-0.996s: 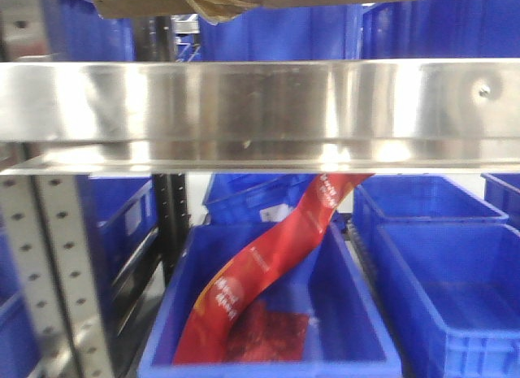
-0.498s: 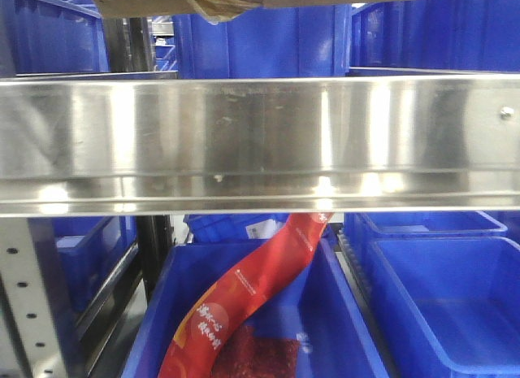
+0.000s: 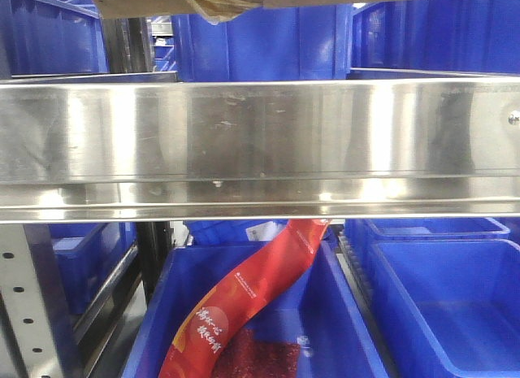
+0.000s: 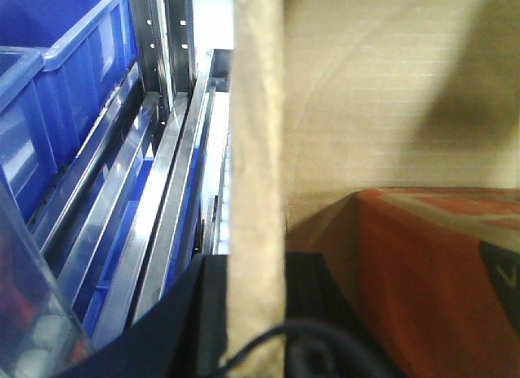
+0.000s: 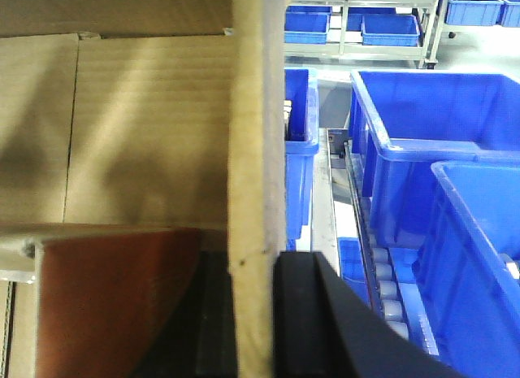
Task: Stack two boxes on right shelf middle
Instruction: 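Drive the base to the steel shelf holding the boxes in both grippers, then lower the held boxes with both grippers onto the middle shelf rollers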
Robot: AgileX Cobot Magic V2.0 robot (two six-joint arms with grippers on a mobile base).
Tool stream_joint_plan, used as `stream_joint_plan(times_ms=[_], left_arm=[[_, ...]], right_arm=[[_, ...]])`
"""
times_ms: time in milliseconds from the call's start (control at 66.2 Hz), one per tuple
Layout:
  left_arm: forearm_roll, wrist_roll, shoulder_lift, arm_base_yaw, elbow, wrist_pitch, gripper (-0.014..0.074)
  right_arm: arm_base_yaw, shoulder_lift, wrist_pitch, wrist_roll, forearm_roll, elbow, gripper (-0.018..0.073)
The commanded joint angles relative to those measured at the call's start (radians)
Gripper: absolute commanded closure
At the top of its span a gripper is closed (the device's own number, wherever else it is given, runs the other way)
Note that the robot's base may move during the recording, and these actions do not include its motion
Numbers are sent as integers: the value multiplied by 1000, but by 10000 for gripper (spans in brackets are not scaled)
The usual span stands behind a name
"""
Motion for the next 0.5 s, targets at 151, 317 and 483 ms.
stream_joint_plan(times_ms=[151, 317, 483], left_arm=[[74, -7, -9, 11, -10, -7, 708], [74, -7, -9, 11, -10, -15, 708], [4, 85, -9, 11, -24, 6, 708]], right_arm=[[-9, -25, -56, 1, -44, -17, 721], [-9, -25, -50, 1, -24, -17, 721], [-9, -19, 92, 1, 79, -17, 721]])
